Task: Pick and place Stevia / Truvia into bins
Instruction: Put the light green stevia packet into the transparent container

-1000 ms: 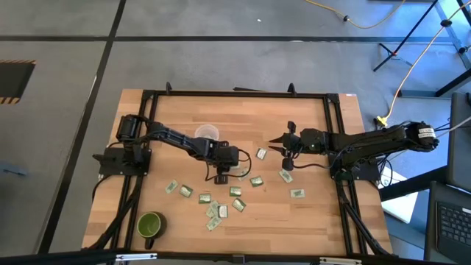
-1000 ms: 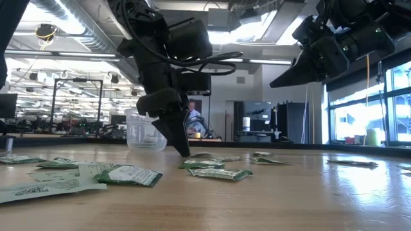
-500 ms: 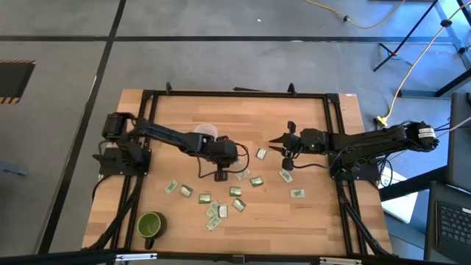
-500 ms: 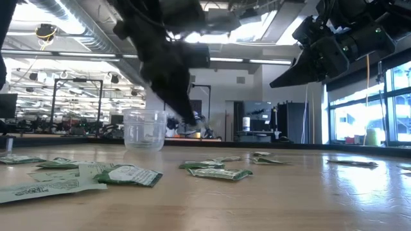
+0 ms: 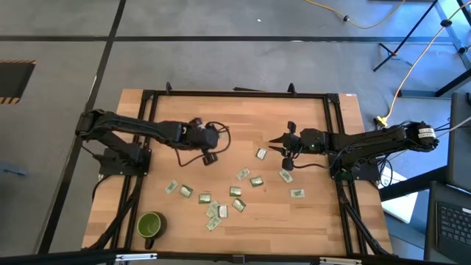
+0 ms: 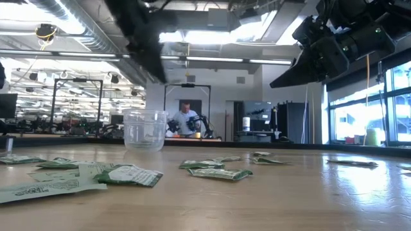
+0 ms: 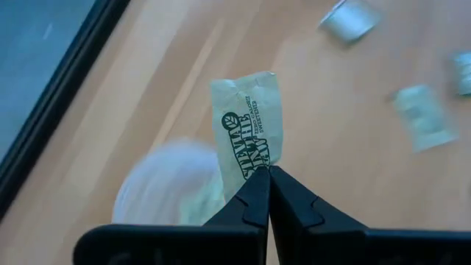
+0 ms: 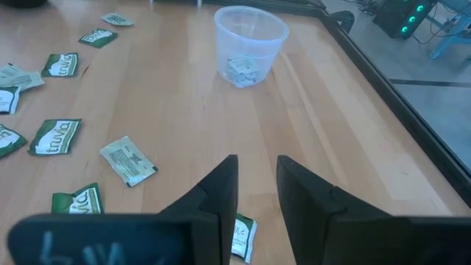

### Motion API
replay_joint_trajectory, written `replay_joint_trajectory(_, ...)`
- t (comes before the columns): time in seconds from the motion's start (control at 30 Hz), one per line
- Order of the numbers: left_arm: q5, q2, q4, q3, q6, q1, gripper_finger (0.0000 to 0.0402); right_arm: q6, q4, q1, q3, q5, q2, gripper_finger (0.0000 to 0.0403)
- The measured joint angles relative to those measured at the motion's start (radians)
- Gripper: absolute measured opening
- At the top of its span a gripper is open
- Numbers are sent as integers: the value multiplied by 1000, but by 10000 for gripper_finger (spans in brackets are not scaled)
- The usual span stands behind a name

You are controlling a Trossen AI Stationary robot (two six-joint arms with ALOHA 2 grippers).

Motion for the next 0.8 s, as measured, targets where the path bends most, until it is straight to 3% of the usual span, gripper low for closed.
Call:
replay_joint_trajectory(0.17,-18,39,-149,-1,-122,32,2,0,2,0,0,0,0,99)
replay_joint_trajectory(0.57,69,172,-137,-12,-108,131,4,49,6,0,0,-1,1,99)
replay_joint_trajectory(0.8,54,180,-132,-12,-98,145,39,51,4,0,0,-27,2,99)
